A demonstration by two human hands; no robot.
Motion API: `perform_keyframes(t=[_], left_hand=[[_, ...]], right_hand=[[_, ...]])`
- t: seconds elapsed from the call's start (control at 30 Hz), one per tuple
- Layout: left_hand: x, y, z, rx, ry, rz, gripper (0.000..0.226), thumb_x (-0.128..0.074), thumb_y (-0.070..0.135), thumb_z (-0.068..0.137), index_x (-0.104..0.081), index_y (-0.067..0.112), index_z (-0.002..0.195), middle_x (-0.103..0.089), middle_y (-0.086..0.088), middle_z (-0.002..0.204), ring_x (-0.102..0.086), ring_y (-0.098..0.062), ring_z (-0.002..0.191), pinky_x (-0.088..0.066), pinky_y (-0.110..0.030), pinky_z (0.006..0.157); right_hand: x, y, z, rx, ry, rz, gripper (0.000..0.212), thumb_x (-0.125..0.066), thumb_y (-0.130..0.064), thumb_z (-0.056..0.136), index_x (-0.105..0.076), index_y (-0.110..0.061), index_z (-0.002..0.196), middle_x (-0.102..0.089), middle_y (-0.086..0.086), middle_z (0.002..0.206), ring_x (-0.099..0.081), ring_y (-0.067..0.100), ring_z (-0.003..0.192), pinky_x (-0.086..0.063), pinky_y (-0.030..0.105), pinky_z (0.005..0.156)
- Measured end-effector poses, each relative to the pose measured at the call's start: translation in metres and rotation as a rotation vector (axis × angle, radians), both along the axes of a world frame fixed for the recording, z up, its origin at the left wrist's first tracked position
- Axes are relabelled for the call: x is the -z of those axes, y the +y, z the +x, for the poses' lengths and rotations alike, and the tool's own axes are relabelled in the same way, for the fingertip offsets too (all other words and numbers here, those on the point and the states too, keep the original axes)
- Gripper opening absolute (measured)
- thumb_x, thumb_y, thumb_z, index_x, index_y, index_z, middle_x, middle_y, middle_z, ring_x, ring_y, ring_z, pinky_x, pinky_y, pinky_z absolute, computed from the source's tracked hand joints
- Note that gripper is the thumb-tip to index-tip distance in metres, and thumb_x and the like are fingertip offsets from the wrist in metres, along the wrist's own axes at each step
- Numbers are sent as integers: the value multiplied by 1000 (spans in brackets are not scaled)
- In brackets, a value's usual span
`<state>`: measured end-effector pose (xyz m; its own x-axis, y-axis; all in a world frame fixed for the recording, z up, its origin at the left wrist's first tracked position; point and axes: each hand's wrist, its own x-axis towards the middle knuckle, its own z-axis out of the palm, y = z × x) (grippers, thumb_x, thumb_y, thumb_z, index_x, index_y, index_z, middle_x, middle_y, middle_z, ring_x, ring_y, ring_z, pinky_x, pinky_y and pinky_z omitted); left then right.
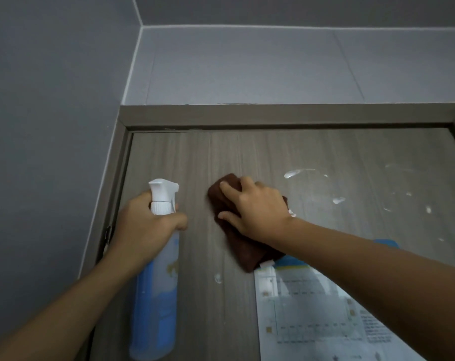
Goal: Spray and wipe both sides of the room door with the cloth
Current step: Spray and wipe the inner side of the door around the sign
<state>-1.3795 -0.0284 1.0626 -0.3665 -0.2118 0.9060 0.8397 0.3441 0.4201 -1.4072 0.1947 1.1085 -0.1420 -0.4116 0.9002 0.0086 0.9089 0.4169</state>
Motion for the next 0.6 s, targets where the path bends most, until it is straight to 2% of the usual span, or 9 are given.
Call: perform_keyframes(t=[0.1,0.17,0.27,0.33,0.4,0.47,0.6], left_hand=[[1,1,1,-12,-1,1,36,-72,25,50,-67,4,79,-69,-13,72,-63,-22,63,-49,-37,58],[0,0,0,-11,-1,9,34,-71,25,50,-67,5,78,-68,-12,70,-62,-19,61,-48,-36,58],[-1,-1,1,-6,-9,5,34,-73,22,53,-66,3,80,-67,-14,71,-60,-16,58,-47,-35,55],[-1,-1,0,2,-7,0,31,-76,18,56,-67,1,81,-68,-16,74,-60,-16,59,-47,-35,55],[-2,-4,-1,20,2,13,37,-73,21,52,-67,1,82,-68,-18,76,-61,-22,62,-48,-36,58],[-7,-10,-1,18,5,43,40,-71,25,49,-67,2,82,-68,-19,77,-63,-29,65,-49,-38,60],[-13,-19,2,-11,16,130,29,-75,24,50,-68,11,74,-68,-12,72,-58,-20,61,-47,-36,58]], right_hand=[[23,-4,0,-13,-46,196,61,-57,-58,96,-46,-25,146,-56,14,118,-63,35,87,-43,39,63],[15,-5,3,5,-66,223,56,-56,-56,97,-48,-27,143,-57,12,117,-64,36,89,-42,38,64],[-29,-7,5,2,-30,-6,51,-53,-56,99,-47,-31,143,-55,10,123,-63,36,102,-43,38,70],[-57,-15,2,-15,-10,-186,45,-55,-53,99,-52,-27,136,-55,11,122,-62,36,103,-43,38,70],[-64,-29,-3,-30,-6,-254,41,-56,-49,100,-54,-23,132,-53,12,124,-61,36,103,-43,38,70],[-54,-46,-4,-76,-51,-176,44,-56,-47,100,-50,-25,138,-51,12,127,-60,35,106,-40,37,72],[-9,-64,-6,-99,-176,202,55,-57,-48,97,-44,-30,147,-52,11,125,-61,35,103,-45,38,72]])
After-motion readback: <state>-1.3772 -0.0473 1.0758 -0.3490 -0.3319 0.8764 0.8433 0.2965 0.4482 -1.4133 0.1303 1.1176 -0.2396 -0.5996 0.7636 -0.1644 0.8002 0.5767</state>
